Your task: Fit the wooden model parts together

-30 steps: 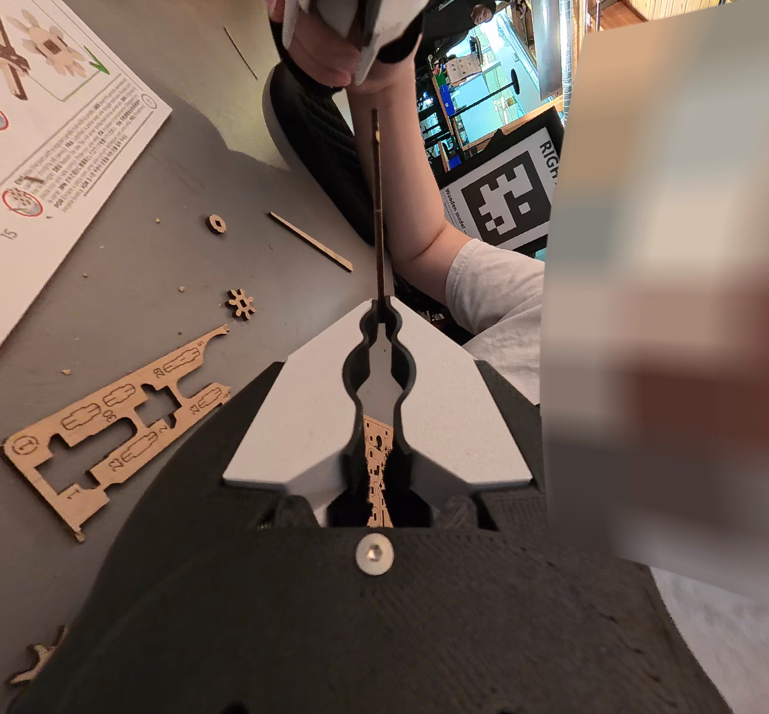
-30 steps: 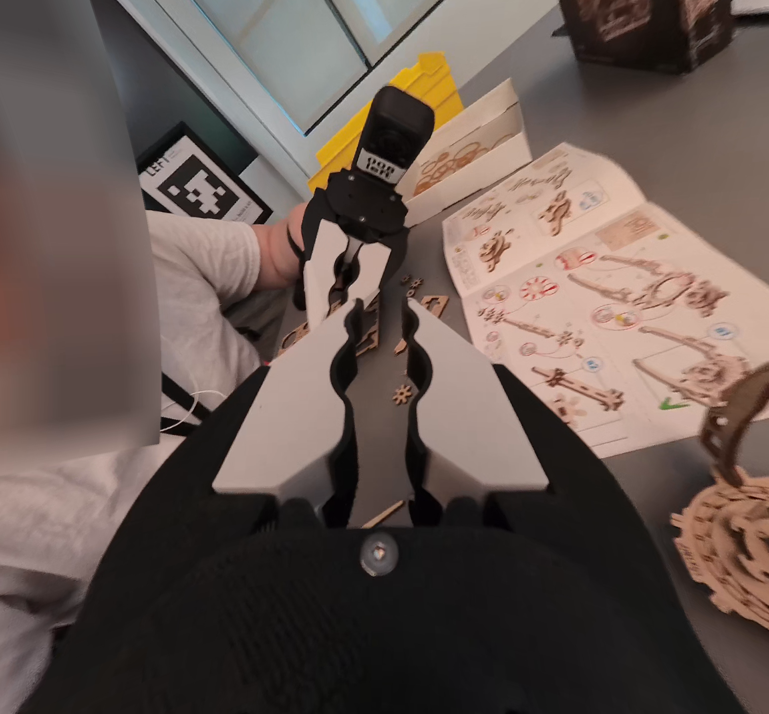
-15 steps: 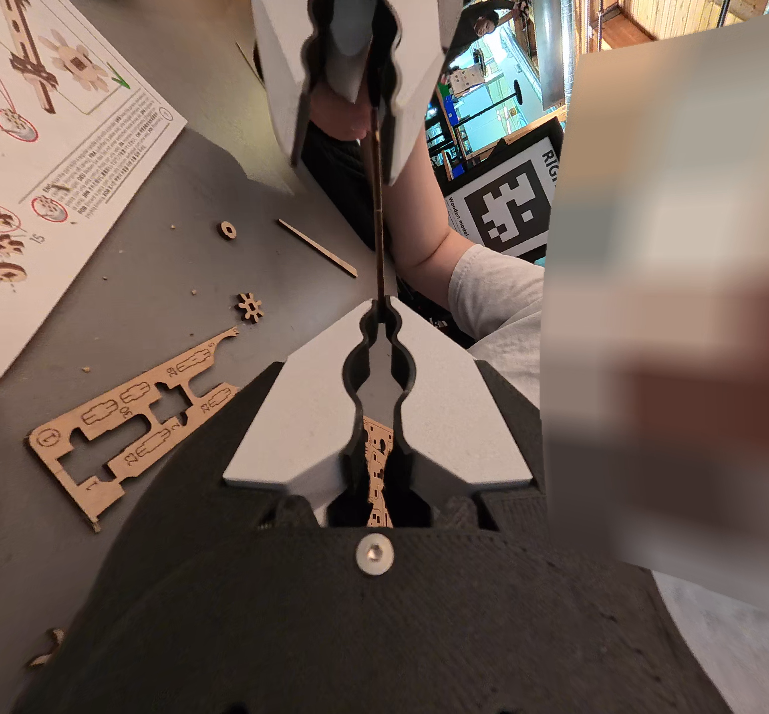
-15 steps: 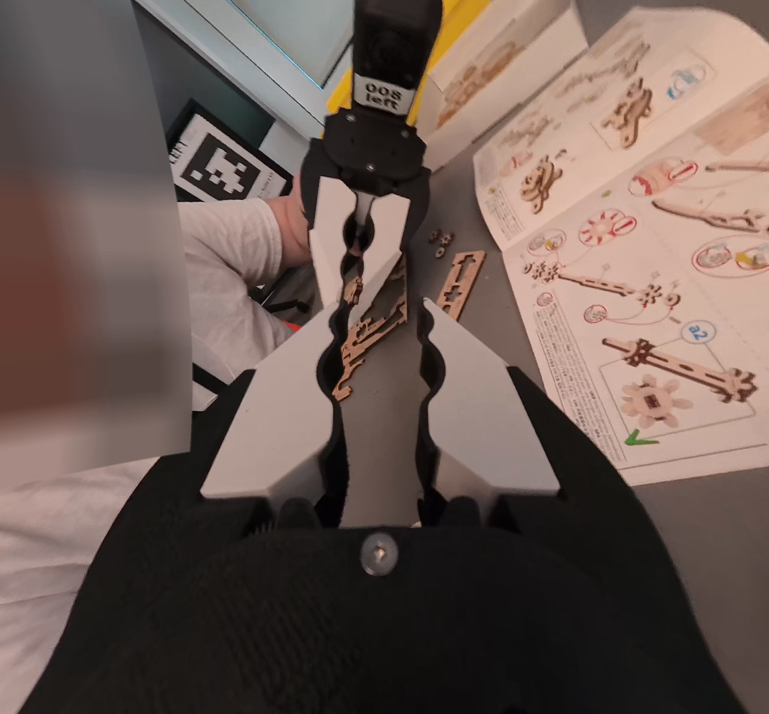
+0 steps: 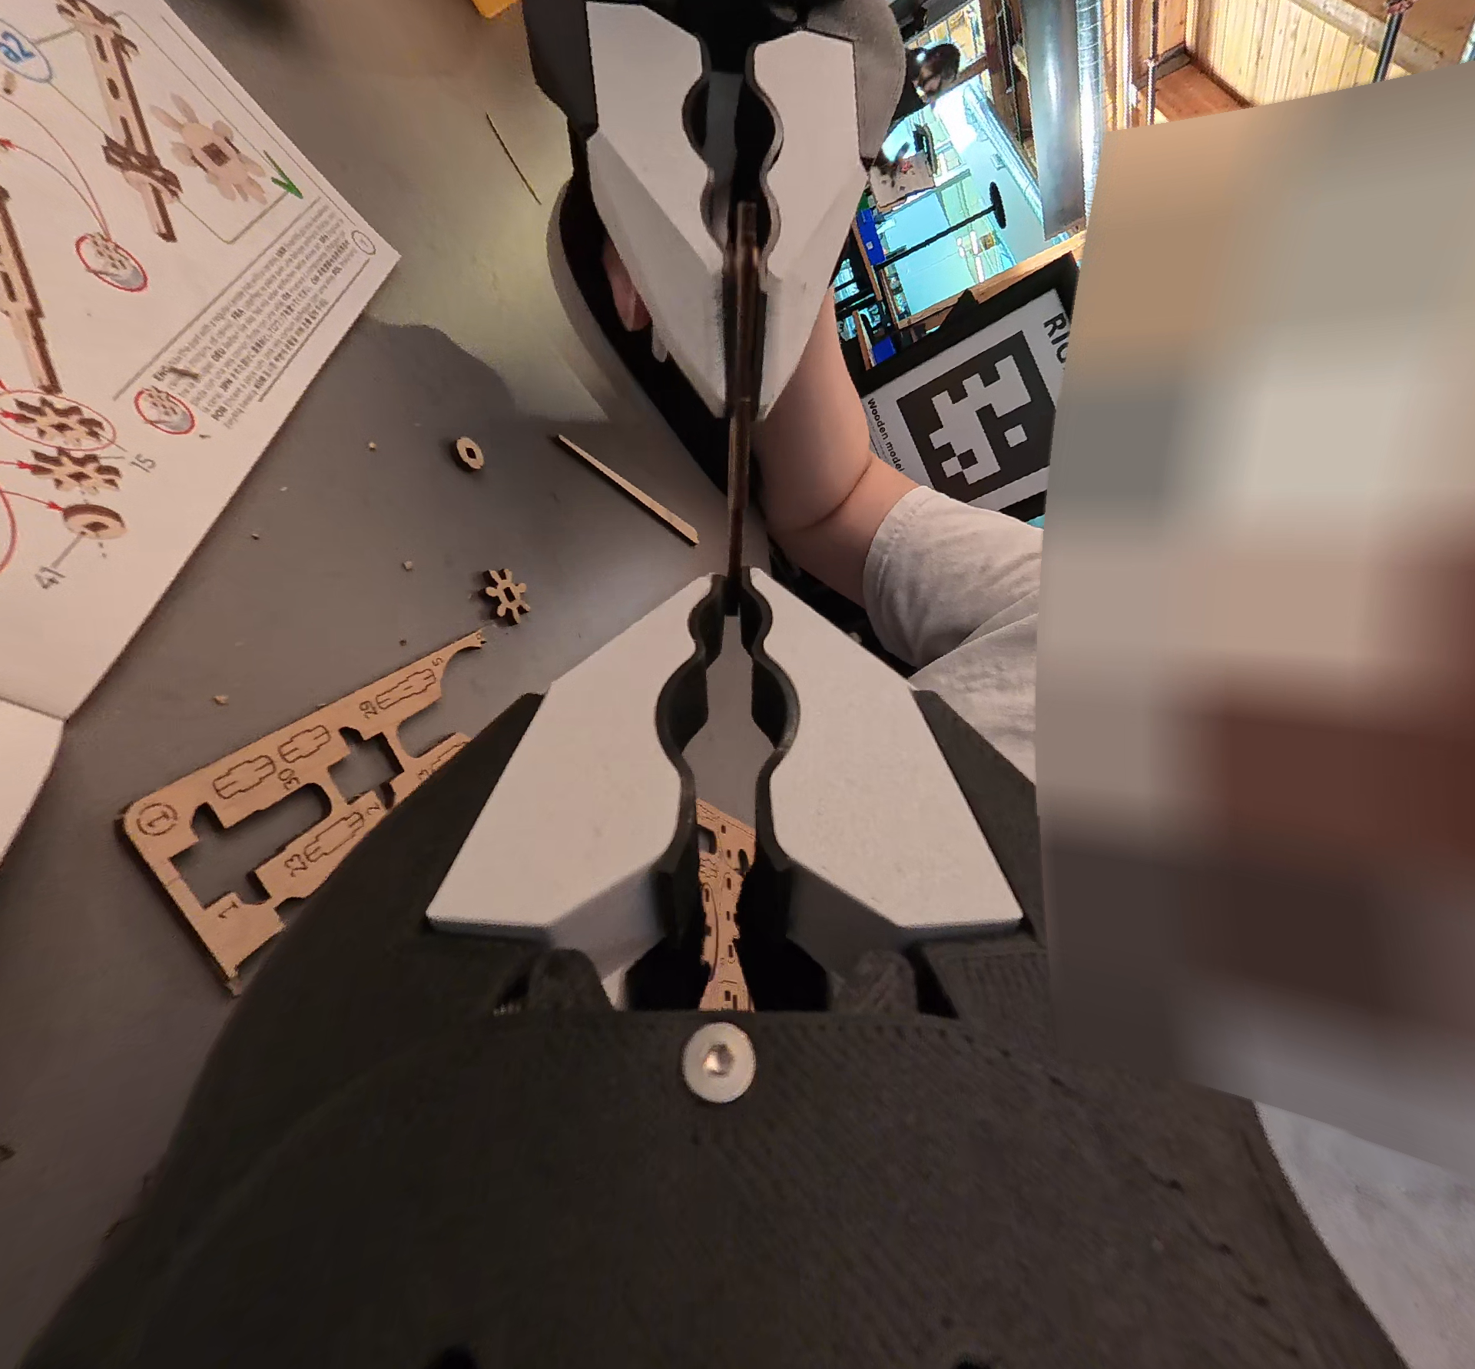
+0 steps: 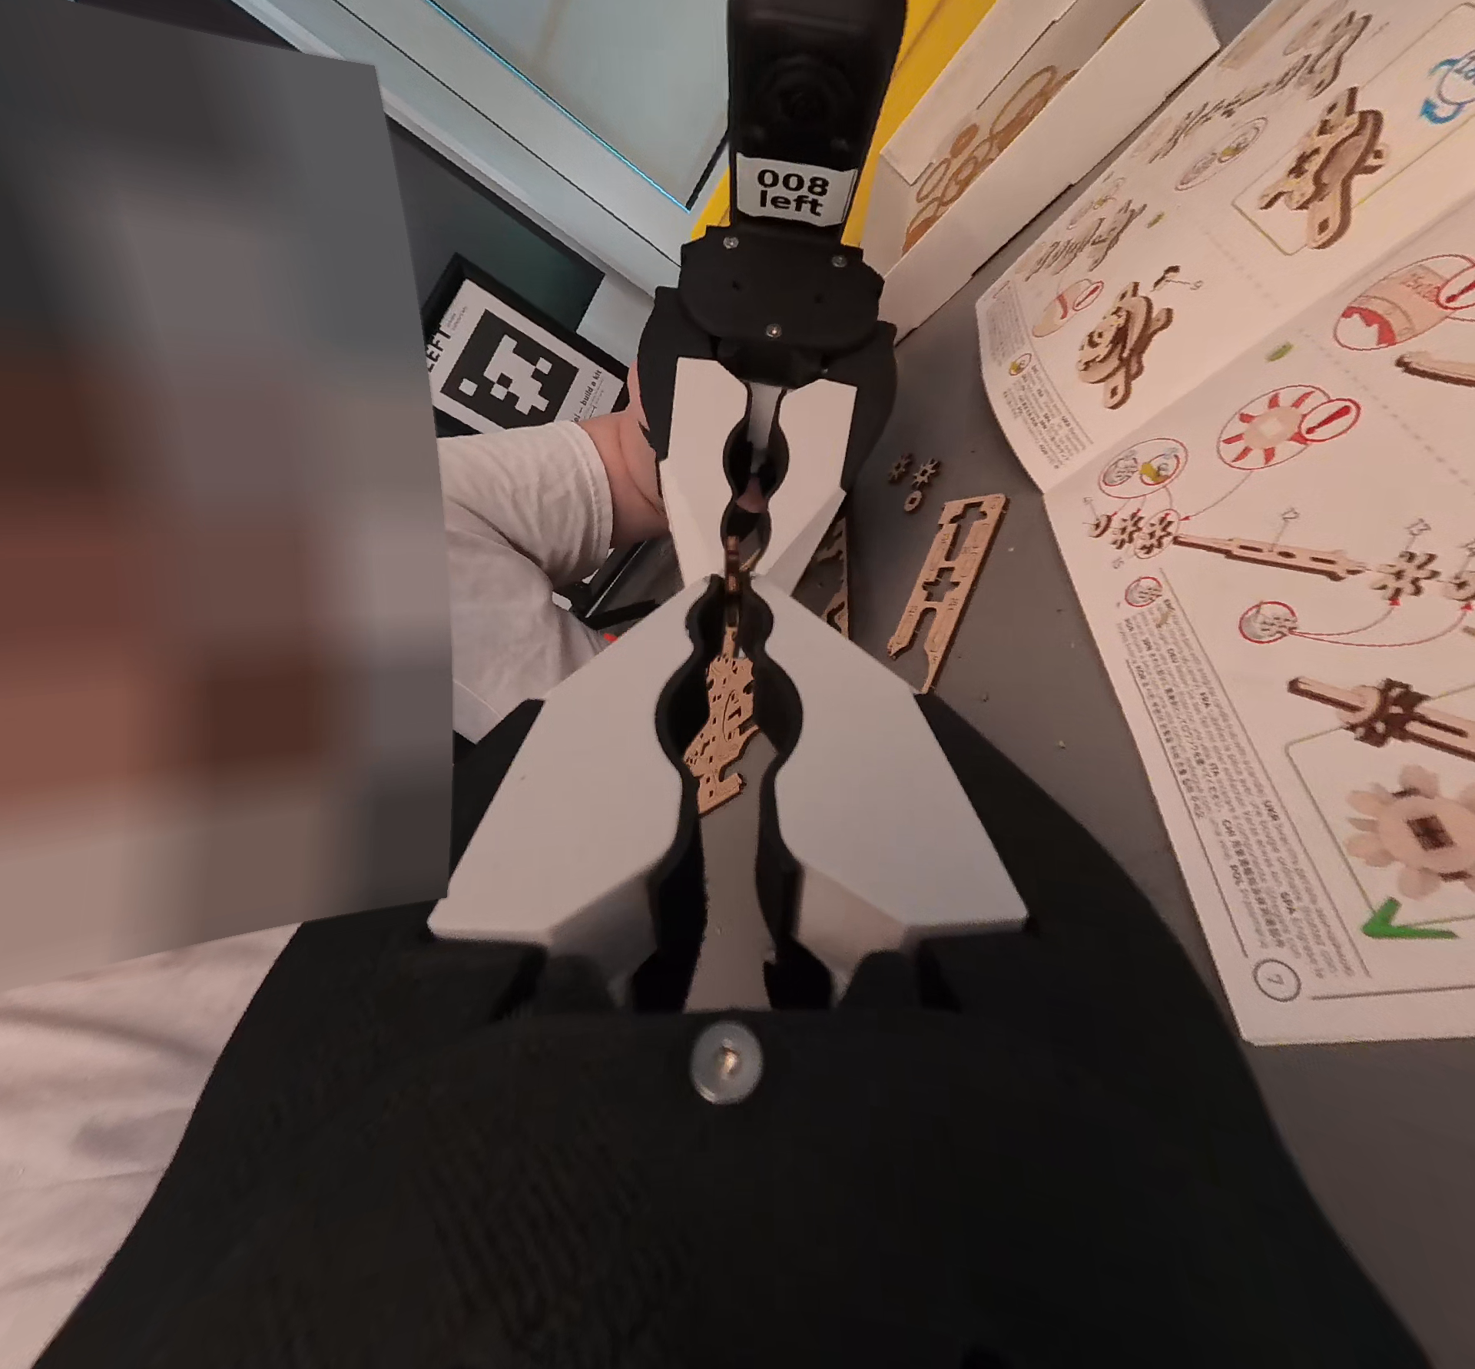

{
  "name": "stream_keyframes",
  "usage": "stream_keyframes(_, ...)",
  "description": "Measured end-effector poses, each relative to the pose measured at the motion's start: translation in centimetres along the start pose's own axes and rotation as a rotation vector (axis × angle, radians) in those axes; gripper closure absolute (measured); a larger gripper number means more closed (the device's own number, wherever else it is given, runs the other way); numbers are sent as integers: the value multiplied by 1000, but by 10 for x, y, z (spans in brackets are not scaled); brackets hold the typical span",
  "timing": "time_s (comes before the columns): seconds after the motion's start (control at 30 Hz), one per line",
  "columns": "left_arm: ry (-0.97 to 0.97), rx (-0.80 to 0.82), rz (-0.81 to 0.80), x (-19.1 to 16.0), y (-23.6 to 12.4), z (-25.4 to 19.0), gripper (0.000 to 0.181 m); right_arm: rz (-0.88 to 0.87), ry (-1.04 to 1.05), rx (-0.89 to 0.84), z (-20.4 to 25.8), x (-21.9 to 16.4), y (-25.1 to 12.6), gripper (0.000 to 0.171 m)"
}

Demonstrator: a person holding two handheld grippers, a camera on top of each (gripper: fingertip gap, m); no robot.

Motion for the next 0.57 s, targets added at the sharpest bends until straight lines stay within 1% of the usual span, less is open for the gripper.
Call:
stream_keyframes(0.13,18,17,28,-3,2,1,176,-29,30,-4,-1,3,-5,170)
stream_keyframes(0.27,2,-6,13,-2,1,0,181,-27,25,-13,-2,4,-9,170)
stream_keyframes(0.57,-1,-19,13,-1,1,-2,181,-17,27,-8,-3,2,-8,170)
Point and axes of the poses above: each gripper's, where its closed fingertips meet, y out along the fingers, x out of its top, z = x × y across the jaws, the point moved 7 cm from there along -y, back along the fingers, and after that the axes turned 12 degrees about -z, right-handed, at the moved point
